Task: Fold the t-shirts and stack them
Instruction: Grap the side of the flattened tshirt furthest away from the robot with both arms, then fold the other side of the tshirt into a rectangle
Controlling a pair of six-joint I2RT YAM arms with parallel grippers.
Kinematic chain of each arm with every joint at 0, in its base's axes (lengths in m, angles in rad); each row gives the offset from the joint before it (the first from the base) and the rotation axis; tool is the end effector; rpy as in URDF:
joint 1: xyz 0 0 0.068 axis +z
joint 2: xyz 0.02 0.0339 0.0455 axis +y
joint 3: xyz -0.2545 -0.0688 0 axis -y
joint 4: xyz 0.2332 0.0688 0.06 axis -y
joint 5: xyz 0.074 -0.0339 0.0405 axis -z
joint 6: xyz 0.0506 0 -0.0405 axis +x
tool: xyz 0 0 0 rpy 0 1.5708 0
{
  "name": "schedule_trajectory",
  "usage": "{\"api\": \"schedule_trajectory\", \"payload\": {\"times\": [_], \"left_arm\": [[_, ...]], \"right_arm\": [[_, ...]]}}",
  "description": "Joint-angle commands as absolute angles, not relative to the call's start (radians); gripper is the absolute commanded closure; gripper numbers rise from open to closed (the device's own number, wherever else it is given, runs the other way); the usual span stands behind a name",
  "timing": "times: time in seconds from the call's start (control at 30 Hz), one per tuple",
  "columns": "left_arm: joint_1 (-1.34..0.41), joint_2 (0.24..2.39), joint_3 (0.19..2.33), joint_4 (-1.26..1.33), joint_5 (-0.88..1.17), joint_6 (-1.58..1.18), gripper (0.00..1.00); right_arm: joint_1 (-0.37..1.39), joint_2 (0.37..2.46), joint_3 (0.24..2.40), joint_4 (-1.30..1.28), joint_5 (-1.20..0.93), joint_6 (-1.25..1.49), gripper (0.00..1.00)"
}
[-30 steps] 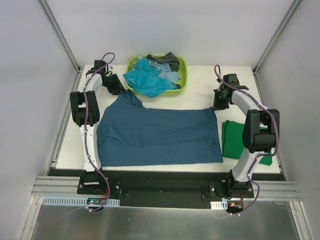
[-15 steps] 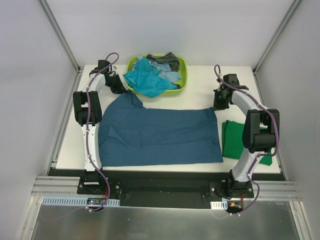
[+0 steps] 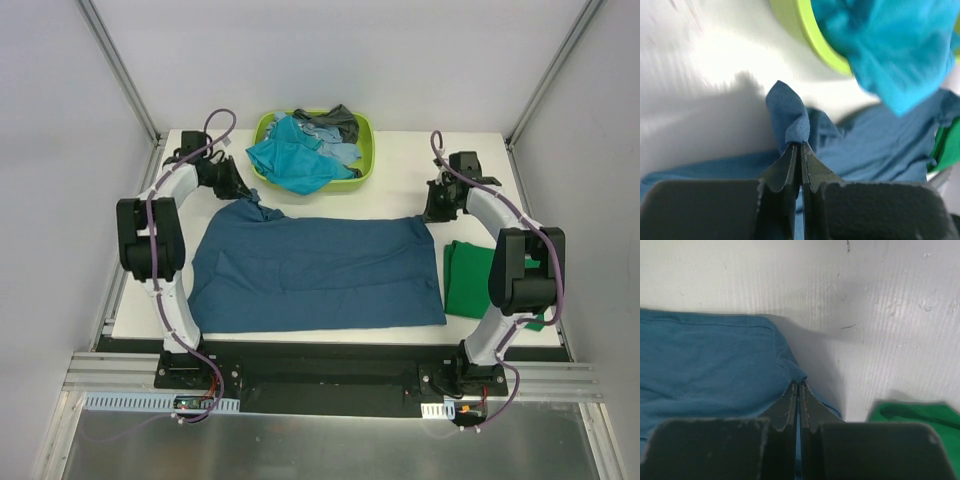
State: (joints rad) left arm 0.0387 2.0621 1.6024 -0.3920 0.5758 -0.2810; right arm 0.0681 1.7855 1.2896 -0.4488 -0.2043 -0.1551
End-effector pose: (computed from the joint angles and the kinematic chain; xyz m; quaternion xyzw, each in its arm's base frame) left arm 0.4531 -0.0100 0.2006 -0.0442 0.9020 -0.3046 0.3028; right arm 0.3787 0.0361 0.2039 -0.1366 0.9371 0.0836 0.3103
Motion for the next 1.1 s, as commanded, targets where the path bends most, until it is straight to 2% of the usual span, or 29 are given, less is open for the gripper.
{"api": "schedule_trajectory", "payload": {"times": [0.0,0.27,0.5,0.8,1.07], "left_arm": [[0.032,1.867,1.384,-0.23,0.71,-0.232,1.0],[0.034,1.559,1.066,-0.18,0.603,-0.264,1.0],[0.032,1.269,0.852,-0.169,0.309,-0.405,1.0],[0.031,0.948,0.635,-0.078,0.337,-0.494,1.0],[0.031,0.72,0.456,-0.069,0.224,-0.603,1.0]], "right_arm": [[0.071,1.678,1.249,-0.411,-0.25,-0.13,0.99],[0.071,1.559,1.14,-0.379,-0.255,-0.087,0.99],[0.072,1.445,1.036,-0.367,-0.203,-0.091,0.99],[0.069,1.37,0.989,-0.362,-0.184,-0.091,0.99],[0.067,1.309,0.948,-0.376,-0.146,-0.106,0.99]]}}
